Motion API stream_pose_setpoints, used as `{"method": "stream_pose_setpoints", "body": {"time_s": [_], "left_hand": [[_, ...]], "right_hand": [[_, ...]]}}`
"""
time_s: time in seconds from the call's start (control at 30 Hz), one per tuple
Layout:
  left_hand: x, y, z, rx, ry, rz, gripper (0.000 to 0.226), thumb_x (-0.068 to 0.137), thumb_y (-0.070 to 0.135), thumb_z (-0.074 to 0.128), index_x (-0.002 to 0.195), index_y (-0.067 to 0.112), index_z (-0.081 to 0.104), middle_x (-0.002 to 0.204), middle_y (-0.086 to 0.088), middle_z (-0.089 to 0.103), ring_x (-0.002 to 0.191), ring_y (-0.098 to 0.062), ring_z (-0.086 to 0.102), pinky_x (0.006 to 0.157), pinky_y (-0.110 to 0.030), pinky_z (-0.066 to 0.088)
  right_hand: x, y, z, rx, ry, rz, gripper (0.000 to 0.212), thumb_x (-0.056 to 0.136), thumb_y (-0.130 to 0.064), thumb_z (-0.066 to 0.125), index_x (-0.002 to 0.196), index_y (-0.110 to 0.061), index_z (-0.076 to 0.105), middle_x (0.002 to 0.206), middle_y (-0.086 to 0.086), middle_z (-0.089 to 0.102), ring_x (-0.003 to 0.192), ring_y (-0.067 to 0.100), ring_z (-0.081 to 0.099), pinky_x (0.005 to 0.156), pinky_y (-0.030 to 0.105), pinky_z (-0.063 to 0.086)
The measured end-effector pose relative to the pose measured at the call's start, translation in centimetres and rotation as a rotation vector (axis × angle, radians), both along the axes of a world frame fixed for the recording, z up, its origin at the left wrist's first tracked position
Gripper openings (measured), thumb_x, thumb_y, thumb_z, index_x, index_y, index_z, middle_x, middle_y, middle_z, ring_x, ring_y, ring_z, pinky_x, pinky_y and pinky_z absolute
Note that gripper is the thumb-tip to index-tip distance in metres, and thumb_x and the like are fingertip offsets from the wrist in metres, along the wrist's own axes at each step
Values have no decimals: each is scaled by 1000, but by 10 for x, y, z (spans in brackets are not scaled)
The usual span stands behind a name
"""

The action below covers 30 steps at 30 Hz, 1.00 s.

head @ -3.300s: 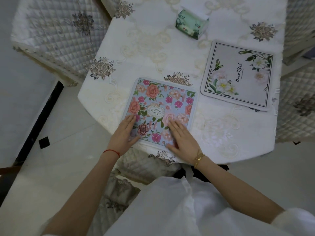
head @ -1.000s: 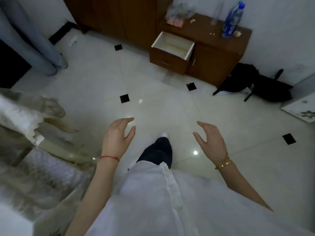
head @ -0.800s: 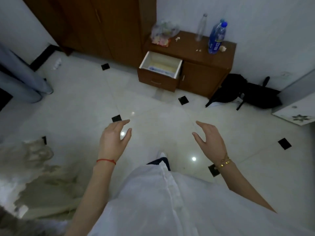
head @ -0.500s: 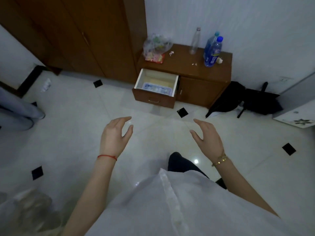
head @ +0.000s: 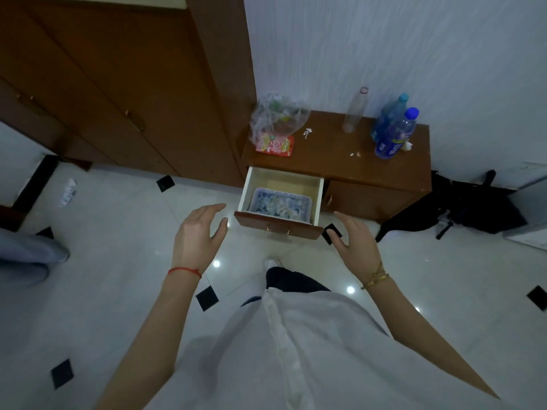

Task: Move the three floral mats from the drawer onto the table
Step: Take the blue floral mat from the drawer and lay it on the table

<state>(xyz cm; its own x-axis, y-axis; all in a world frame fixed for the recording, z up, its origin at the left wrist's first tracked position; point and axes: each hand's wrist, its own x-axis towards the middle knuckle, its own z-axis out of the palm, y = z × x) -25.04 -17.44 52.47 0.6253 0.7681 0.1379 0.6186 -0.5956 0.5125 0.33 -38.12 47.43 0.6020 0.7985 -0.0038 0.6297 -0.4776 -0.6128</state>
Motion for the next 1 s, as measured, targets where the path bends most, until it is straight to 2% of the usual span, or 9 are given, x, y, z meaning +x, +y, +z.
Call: {"method": "stream_pose_setpoints", "body": {"time_s": [0.07,0.23,0.47,0.67,0.83,1.0], "left_hand": [[18,32,-4,-2,-5,-6,30,91,15,62,120,8,63,114,-10,68,103,-23,63,92,-33,51],[60,96,-32,-82,37,-29,31,91,15,62,121,8,63,114,-10,67,103,-24,63,92,-39,53],[110,153,-99,-237,99,-34,32,92,18,60,123,11,62,117,-8,66,105,-22,61,95,-26,44],[149,191,-189,-354,151,-80,31,93,18,60,122,10,62,119,-8,65,108,-23,61,95,-23,42],[160,199,-276,-488,235,-87,33,93,20,59,125,9,60,122,-10,64,111,-24,59,94,-24,42],[165,191,-348,-577,262,-96,35,93,17,58,127,8,59,122,-12,63,109,-26,60,94,-33,49]], "right_hand": [[14,32,-2,-33,24,-9,42,92,-25,62,130,-9,54,119,11,64,112,25,56,91,22,37],[41,88,-20,-88,97,-65,42,92,-24,62,129,-7,54,119,13,63,111,29,57,91,34,45],[70,139,-80,-167,252,-206,44,93,-25,60,131,-3,53,124,14,62,115,28,56,95,35,46],[84,172,-163,-202,359,-319,39,94,-18,59,128,-1,54,117,17,64,106,30,60,88,27,43],[87,182,-244,-255,451,-427,33,94,-21,59,123,-5,59,112,14,66,99,29,63,80,28,46],[90,175,-311,-366,471,-425,31,94,-23,59,117,-2,61,107,19,67,94,33,63,76,35,51]]}}
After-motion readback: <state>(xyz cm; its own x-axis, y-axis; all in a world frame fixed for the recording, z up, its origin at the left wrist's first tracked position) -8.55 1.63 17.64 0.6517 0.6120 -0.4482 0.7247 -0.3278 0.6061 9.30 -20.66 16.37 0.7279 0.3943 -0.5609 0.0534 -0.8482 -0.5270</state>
